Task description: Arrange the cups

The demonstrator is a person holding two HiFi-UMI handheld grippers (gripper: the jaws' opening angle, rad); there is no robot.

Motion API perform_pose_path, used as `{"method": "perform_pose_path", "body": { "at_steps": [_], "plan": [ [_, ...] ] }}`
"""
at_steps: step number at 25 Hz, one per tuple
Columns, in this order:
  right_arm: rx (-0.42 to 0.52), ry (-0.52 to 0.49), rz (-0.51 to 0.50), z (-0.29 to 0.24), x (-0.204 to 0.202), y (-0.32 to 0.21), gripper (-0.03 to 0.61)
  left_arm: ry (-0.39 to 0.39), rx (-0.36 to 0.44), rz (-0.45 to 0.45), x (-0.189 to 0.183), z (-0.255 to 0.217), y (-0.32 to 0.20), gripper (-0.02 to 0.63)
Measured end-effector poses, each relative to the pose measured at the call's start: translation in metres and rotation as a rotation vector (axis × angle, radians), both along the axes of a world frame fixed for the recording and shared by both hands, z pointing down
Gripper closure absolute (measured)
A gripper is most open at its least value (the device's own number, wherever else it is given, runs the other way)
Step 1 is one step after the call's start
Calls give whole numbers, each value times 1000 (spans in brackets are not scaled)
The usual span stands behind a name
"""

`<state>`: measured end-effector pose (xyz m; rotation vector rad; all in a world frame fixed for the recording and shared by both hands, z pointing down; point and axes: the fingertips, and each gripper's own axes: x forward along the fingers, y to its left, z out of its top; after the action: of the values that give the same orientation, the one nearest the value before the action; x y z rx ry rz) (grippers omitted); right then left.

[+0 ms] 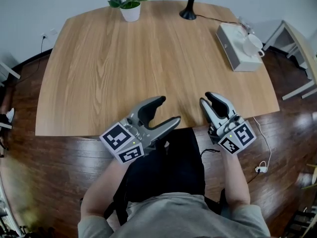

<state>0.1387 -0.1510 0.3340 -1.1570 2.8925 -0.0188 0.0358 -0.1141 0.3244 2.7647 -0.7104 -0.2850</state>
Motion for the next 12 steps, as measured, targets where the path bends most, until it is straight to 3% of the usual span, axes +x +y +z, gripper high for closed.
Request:
{"method": "perform_pose_path", "body": {
  "at_steps": [12],
  "plan": [
    [-4,3,-10,-1,-3,1,463,-1,1,2,-1,-1,2,319]
  ]
}}
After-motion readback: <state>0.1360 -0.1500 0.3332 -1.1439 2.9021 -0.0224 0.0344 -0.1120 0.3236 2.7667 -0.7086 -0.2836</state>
